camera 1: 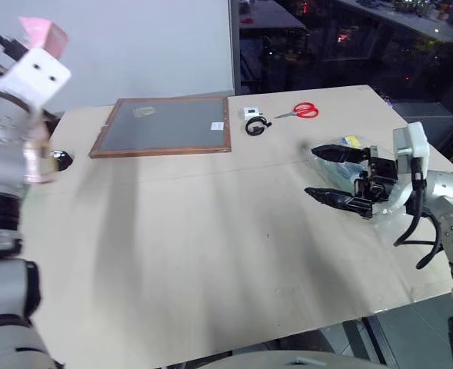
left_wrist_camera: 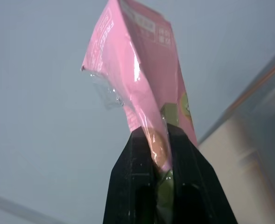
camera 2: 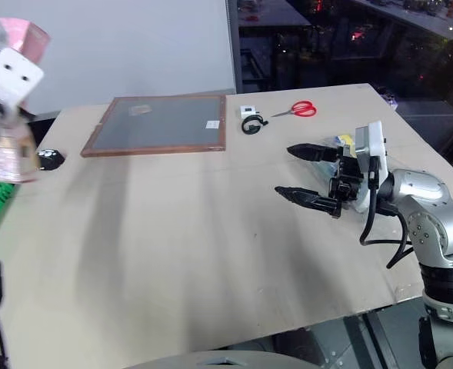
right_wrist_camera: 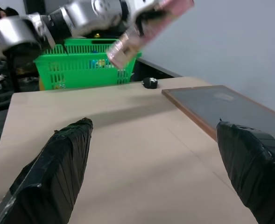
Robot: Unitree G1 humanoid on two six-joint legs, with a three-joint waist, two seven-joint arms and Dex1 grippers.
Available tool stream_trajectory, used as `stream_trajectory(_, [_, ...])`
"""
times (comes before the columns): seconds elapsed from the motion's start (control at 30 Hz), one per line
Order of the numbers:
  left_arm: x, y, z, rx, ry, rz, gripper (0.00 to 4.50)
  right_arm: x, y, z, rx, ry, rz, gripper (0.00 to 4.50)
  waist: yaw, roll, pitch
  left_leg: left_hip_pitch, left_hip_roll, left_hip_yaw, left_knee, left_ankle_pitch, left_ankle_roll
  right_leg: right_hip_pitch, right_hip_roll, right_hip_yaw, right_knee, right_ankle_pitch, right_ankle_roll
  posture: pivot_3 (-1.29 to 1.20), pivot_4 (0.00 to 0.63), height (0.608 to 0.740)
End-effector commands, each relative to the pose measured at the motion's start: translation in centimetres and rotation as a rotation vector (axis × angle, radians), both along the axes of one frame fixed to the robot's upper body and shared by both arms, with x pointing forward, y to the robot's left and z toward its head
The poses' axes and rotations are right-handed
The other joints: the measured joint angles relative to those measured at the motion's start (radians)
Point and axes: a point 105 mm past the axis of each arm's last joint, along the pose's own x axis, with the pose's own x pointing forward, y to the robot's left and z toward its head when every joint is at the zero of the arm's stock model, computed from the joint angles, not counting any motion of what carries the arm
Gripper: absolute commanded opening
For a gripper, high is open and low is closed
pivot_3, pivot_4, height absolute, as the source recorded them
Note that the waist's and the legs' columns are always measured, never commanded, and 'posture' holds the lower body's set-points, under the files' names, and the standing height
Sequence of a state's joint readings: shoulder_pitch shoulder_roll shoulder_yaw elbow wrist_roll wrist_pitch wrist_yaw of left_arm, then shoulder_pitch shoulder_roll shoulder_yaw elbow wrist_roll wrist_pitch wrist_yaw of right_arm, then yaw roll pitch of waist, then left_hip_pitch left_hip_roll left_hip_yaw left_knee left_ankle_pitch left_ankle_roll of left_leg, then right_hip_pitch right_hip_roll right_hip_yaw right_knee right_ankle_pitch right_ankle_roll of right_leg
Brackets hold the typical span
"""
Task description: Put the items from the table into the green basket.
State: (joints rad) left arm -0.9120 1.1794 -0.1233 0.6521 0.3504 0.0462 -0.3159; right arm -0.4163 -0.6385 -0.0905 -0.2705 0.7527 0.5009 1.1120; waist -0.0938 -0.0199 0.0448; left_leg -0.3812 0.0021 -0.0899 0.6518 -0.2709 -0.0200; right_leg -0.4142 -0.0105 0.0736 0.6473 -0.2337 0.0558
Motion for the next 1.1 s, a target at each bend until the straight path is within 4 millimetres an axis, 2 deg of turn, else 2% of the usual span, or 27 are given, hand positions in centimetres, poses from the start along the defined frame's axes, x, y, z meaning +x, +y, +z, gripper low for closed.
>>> stream_trajectory(0.03, [-1.0,2.0,1.1,0.129,0.107,0.076,0.04,0.0,0.7,1.1,0.011,-0.049,0.036,4.5,0.01,0.001,0.0,0.0,0.0,0.0,0.0,0.0,0.0,0.001,0.0,0.0,0.0,0.0,0.0,-0.02,0.0,0.74])
stream_trajectory(0.17, [-2.8,5.8,0.1,0.255,0.295,0.252,0.04,-0.2,1.5,1.5,0.027,-0.06,0.072,4.5,0.026,0.001,0.001,0.002,-0.001,0.0,0.002,0.0,0.0,0.001,0.001,0.0,0.006,0.0,0.0,-0.02,0.0,0.74])
stream_trajectory(0.4, [-7.0,10.6,0.5,0.296,0.363,0.474,0.04,-1.0,2.1,2.6,0.087,-0.062,0.124,4.5,0.026,-0.003,0.001,0.002,0.001,-0.001,0.005,0.0,0.0,0.0,0.003,0.0,0.011,-0.001,0.0,-0.02,0.0,0.74])
stream_trajectory(0.5, [-8.0,11.6,0.1,0.269,0.364,0.514,0.04,-1.0,2.1,3.3,0.147,-0.042,0.132,4.5,0.026,-0.003,0.001,0.002,0.001,0.0,0.005,0.0,0.0,0.0,0.002,0.0,0.012,-0.001,0.0,0.0,0.0,0.74])
stream_trajectory(0.67, [-9.1,12.8,-1.5,0.257,0.401,0.544,0.04,-1.3,2.8,3.6,0.139,-0.057,0.169,4.5,0.033,-0.003,0.001,0.003,0.001,-0.001,0.008,0.0,0.001,0.001,0.002,0.0,0.015,-0.003,0.004,0.0,0.0,0.74])
stream_trajectory(0.9, [-9.8,13.6,-2.2,0.254,0.409,0.576,0.04,-1.1,3.0,3.6,0.134,-0.063,0.182,4.5,0.039,-0.007,-0.001,0.002,0.001,-0.001,0.013,0.0,0.001,0.001,0.002,-0.001,0.016,-0.003,0.004,0.01,0.0,0.74])
stream_trajectory(1.0, [-10.1,13.8,-2.3,0.238,0.406,0.589,1.17,-1.2,3.0,3.3,0.128,-0.061,0.182,4.5,0.046,-0.007,-0.001,0.002,0.001,-0.001,0.014,0.0,0.001,0.001,0.002,-0.001,0.016,-0.003,0.004,0.01,0.0,0.74])
stream_trajectory(1.1, [-10.3,13.9,-2.2,0.252,0.407,0.597,2.5,-1.1,3.0,3.2,0.127,-0.059,0.177,4.5,0.051,-0.007,-0.001,0.002,0.001,-0.001,0.015,0.0,0.001,0.001,0.002,-0.001,0.017,-0.003,0.004,0.01,0.0,0.74])
